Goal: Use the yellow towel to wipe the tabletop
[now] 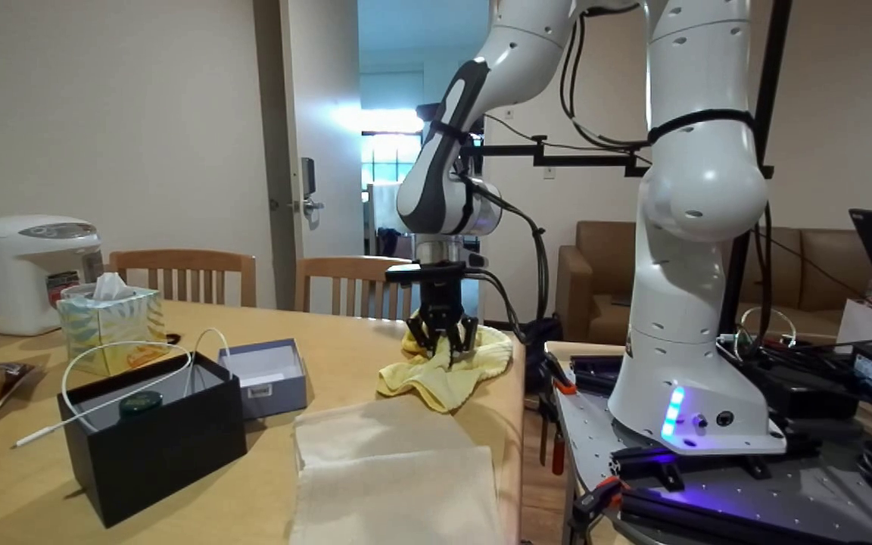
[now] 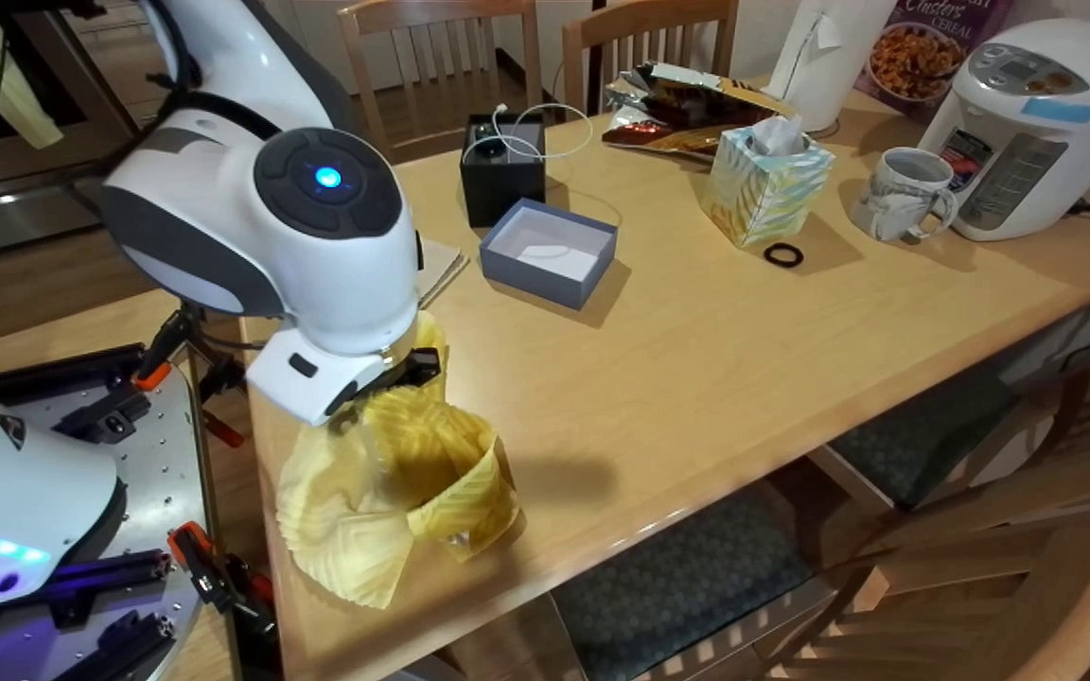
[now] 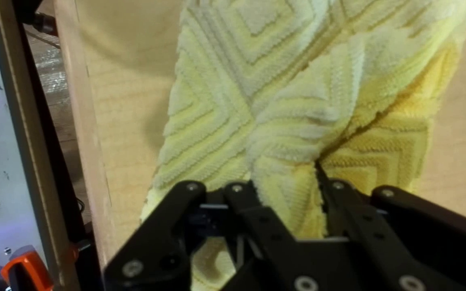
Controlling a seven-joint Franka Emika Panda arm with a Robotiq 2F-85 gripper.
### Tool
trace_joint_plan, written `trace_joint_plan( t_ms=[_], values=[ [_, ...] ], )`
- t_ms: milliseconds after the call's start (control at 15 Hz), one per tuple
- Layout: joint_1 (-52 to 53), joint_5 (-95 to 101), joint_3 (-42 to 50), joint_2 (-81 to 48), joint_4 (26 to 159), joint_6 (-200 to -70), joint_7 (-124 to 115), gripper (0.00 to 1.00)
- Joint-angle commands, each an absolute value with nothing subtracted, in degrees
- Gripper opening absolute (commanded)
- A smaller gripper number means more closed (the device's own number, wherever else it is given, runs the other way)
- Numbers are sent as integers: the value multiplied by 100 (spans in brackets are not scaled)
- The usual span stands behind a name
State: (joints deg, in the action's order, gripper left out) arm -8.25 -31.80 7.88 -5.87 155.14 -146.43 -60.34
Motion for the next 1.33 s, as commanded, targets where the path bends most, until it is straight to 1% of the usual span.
trace_joint_plan(
  t_ms=[0,600,1267],
  values=[
    [-901,-2907,1035,-961,15338,-14711,-6437,7],
    [-1234,-2854,1643,-1169,15303,-14725,-7332,7],
    [-1966,-3755,2082,-1271,15115,-14402,-7105,7]
  ],
)
